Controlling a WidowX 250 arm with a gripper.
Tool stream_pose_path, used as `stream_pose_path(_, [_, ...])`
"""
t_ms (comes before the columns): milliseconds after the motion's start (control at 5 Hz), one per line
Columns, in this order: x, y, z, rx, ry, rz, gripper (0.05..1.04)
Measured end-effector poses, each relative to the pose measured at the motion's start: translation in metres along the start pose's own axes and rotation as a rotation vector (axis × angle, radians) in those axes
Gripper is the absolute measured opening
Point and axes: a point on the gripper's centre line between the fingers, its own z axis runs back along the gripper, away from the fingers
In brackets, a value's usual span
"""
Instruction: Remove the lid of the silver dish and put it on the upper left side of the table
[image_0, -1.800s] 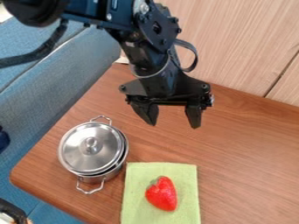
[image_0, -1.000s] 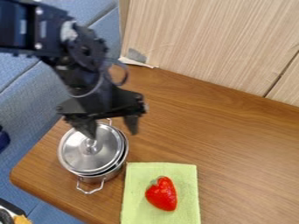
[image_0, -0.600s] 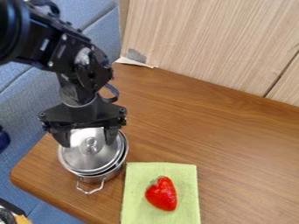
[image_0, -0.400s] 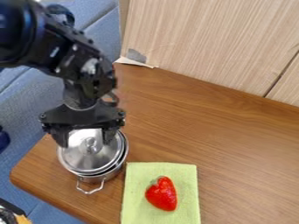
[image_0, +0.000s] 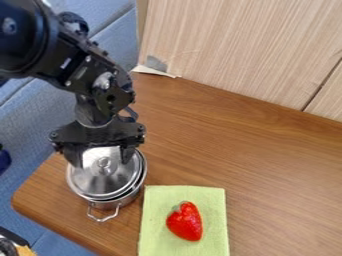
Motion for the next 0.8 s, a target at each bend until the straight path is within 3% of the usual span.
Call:
stream_pose_path(200, [-0.001,0.003,-0.011,-0.08,0.029,0.058,1.0])
stream_pose_path(400, [-0.005,0.003,-0.022,-0.112,0.075,0.083,1.0])
stream_pose_path(600, [-0.004,0.005,-0.026,-0.088,0.079,0.091,0.949])
stream_pose_path(800, [-0.002,0.002,-0.028,-0.048,0.073,0.064,0.655])
